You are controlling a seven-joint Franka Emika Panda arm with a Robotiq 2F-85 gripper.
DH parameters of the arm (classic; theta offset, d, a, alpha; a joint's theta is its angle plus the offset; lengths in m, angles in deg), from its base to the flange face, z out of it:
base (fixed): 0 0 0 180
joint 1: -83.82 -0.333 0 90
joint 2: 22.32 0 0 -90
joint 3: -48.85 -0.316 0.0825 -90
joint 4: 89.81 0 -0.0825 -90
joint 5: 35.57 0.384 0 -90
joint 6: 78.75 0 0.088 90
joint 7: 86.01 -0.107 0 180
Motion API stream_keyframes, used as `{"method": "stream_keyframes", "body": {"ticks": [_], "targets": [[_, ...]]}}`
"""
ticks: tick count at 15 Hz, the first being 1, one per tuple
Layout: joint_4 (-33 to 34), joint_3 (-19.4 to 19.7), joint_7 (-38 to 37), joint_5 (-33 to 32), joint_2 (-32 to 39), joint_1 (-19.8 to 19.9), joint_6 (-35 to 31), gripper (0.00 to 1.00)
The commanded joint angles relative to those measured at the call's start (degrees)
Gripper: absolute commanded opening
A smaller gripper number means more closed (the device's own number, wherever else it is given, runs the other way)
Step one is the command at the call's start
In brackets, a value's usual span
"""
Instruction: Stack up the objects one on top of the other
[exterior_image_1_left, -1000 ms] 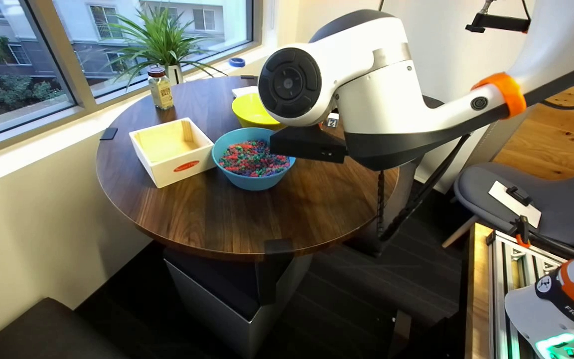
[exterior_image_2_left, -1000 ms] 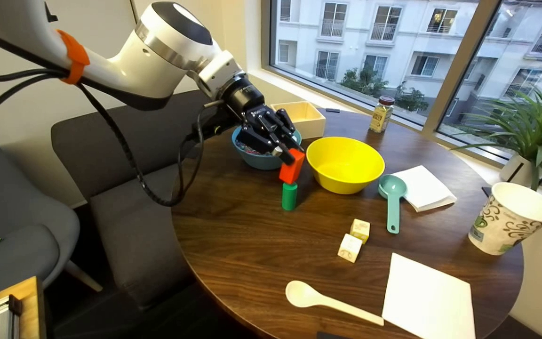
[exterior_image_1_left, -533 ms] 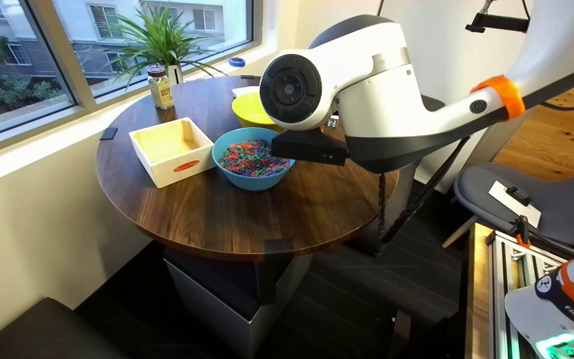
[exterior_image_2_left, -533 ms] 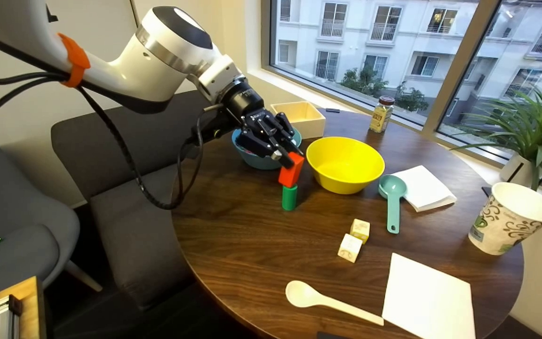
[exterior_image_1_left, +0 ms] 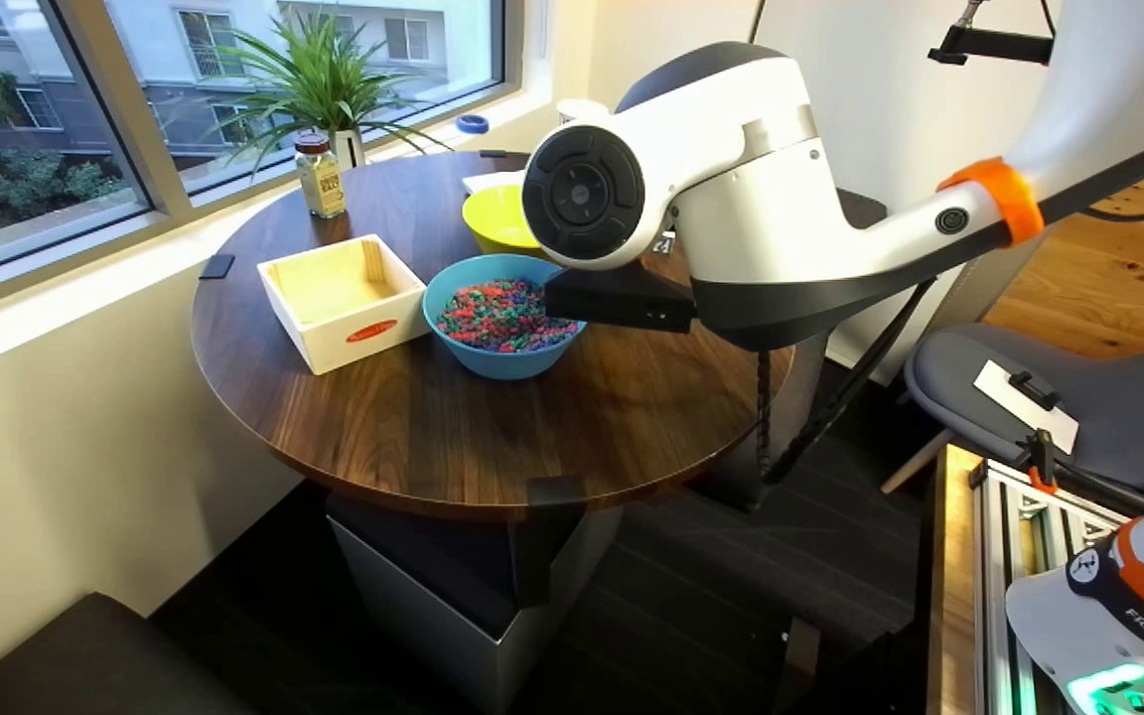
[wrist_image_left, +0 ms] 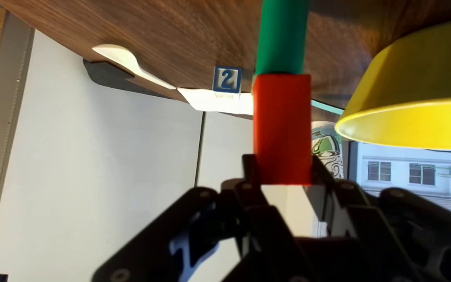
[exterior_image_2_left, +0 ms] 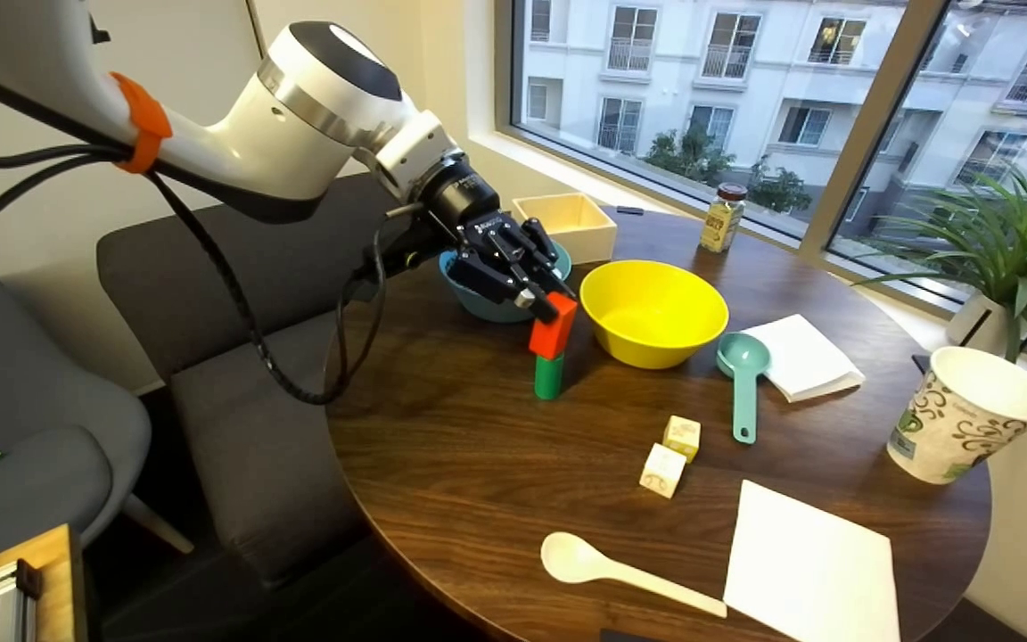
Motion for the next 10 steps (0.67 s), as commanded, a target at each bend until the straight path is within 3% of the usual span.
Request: {"method": "stream_keyframes", "body": {"ticks": [1, 9, 10], "targets": [[-1.34, -0.39, -1.51, -1.77, 0.08, 0.45, -1.13, 0.08], [-1.44, -0.41, -1.38, -2.27, 0.28, 0.55, -1.26, 0.08], [-1.49, -0.41, -1.30, -2.29, 0.27, 0.56, -1.30, 0.45]]}}
